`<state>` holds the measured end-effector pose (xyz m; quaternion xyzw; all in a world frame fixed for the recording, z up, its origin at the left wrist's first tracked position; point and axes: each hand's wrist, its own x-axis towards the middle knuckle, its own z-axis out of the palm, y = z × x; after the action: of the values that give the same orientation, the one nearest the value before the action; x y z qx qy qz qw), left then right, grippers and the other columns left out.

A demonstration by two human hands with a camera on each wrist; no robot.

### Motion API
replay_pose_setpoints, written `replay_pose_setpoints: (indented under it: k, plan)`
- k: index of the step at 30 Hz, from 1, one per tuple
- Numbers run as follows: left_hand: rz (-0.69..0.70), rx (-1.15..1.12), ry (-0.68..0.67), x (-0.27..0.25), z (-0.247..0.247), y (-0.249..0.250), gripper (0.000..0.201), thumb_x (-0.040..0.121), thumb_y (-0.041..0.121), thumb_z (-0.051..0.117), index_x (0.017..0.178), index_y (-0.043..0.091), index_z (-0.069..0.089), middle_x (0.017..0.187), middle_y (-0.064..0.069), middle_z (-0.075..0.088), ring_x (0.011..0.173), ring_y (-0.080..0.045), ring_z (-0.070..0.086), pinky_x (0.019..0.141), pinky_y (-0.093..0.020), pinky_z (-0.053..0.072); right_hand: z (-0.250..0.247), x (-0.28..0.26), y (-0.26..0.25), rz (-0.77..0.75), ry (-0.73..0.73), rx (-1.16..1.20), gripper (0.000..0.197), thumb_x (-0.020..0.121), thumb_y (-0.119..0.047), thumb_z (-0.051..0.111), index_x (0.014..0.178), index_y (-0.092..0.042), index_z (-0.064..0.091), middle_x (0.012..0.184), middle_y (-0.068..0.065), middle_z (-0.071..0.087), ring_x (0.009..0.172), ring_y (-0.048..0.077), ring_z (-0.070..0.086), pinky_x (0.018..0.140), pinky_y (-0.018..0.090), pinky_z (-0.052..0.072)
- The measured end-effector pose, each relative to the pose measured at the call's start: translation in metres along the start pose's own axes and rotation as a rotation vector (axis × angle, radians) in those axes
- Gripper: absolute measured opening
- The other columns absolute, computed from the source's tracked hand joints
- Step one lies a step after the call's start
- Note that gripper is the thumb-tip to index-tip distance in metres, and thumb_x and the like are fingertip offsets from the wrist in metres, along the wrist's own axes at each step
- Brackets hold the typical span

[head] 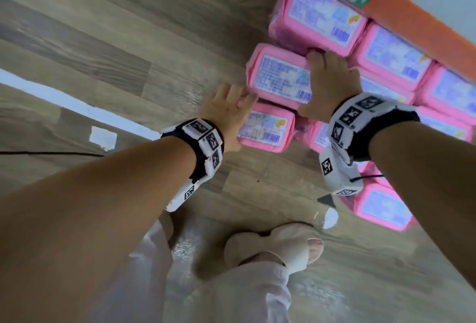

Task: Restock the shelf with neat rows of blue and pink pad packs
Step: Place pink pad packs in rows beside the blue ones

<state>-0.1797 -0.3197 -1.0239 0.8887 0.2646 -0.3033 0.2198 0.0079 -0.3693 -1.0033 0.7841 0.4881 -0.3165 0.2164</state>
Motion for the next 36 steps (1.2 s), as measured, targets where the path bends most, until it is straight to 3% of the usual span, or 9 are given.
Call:
replay_pose_setpoints:
  k: [7, 13, 16, 20, 24, 27, 30, 33, 36]
  plan:
    - [-0.032, 0.026, -0.054, -0.024, 0.009, -0.023, 0.087, 0.062, 0.035, 0.077, 0.134, 0.019, 0.031, 0.131, -0.01, 0.032, 0.12, -0.031, 0.032, 0.096, -0.04, 0.032, 0.02, -0.007, -0.03, 0.004, 0.024, -0.017, 0.134, 0.058, -0.047, 0.083, 0.146, -0.023, -0.015, 0.149, 0.017, 0.015, 0.133, 0.037, 0.026, 0.1, 0.057, 0.035]
    - [-0.095, 0.018, -0.104, -0.02, 0.029, -0.02, 0.097, 0.063, 0.032, 0.08, 0.139, 0.025, 0.02, 0.137, -0.009, 0.029, 0.124, -0.03, 0.032, 0.093, -0.043, 0.039, 0.025, 0.003, -0.039, 0.07, 0.082, -0.044, 0.12, 0.063, -0.04, 0.079, 0.147, -0.022, -0.005, 0.139, 0.017, 0.026, 0.124, 0.036, 0.033, 0.091, 0.05, 0.04]
    - [-0.179, -0.096, -0.127, -0.019, 0.025, -0.012, 0.097, 0.063, 0.025, 0.08, 0.139, 0.021, 0.021, 0.137, -0.011, 0.031, 0.123, -0.034, 0.034, 0.088, -0.045, 0.042, 0.017, -0.002, -0.029, 0.049, 0.087, 0.082, 0.104, 0.063, -0.038, 0.077, 0.143, -0.018, 0.012, 0.138, 0.014, 0.03, 0.125, 0.036, 0.034, 0.095, 0.051, 0.037]
    - [-0.191, -0.305, -0.099, -0.04, -0.003, -0.008, 0.096, 0.06, 0.032, 0.082, 0.137, 0.016, 0.027, 0.131, -0.011, 0.037, 0.117, -0.034, 0.038, 0.087, -0.043, 0.041, -0.011, -0.033, -0.015, 0.047, 0.113, 0.299, 0.097, 0.064, -0.041, 0.075, 0.14, -0.015, 0.02, 0.136, 0.012, 0.034, 0.125, 0.034, 0.036, 0.095, 0.053, 0.039]
    - [-0.14, -0.424, -0.043, -0.1, -0.062, 0.002, 0.092, 0.061, 0.033, 0.079, 0.136, 0.016, 0.028, 0.13, -0.008, 0.038, 0.115, -0.031, 0.037, 0.09, -0.038, 0.038, -0.067, -0.099, -0.006, -0.039, 0.039, 0.376, 0.107, 0.059, -0.054, 0.071, 0.145, -0.019, 0.017, 0.137, 0.012, 0.035, 0.126, 0.032, 0.035, 0.097, 0.051, 0.039]
    - [-0.097, -0.477, 0.007, -0.163, -0.127, 0.015, 0.093, 0.059, 0.036, 0.08, 0.134, 0.014, 0.03, 0.127, -0.008, 0.041, 0.113, -0.029, 0.039, 0.092, -0.038, 0.038, -0.117, -0.167, 0.002, -0.061, 0.037, 0.439, 0.111, 0.06, -0.047, 0.073, 0.148, -0.023, 0.01, 0.142, 0.011, 0.032, 0.129, 0.031, 0.033, 0.102, 0.045, 0.035]
    - [-0.076, -0.533, 0.044, -0.232, -0.202, 0.039, 0.092, 0.05, 0.047, 0.084, 0.125, 0.018, 0.04, 0.116, -0.005, 0.044, 0.107, -0.025, 0.044, 0.089, -0.033, 0.039, -0.173, -0.244, 0.015, -0.046, 0.099, 0.546, 0.108, 0.062, -0.038, 0.076, 0.149, -0.022, 0.012, 0.142, 0.012, 0.034, 0.131, 0.028, 0.033, 0.105, 0.035, 0.029]
    - [-0.053, -0.558, 0.066, -0.302, -0.289, 0.072, 0.094, 0.04, 0.057, 0.082, 0.119, 0.023, 0.044, 0.112, -0.005, 0.043, 0.102, -0.028, 0.048, 0.09, -0.04, 0.044, -0.243, -0.325, 0.029, -0.015, 0.215, 0.643, 0.109, 0.059, -0.036, 0.077, 0.148, -0.021, 0.016, 0.137, 0.013, 0.039, 0.128, 0.026, 0.037, 0.101, 0.025, 0.026]
    - [-0.004, -0.509, 0.127, -0.358, -0.372, 0.102, 0.096, 0.04, 0.05, 0.074, 0.127, 0.026, 0.042, 0.117, -0.007, 0.042, 0.107, -0.031, 0.049, 0.091, -0.042, 0.045, -0.314, -0.397, 0.047, -0.042, 0.299, 0.643, 0.109, 0.062, -0.033, 0.077, 0.149, -0.025, 0.011, 0.131, 0.01, 0.041, 0.124, 0.026, 0.04, 0.099, 0.028, 0.032]
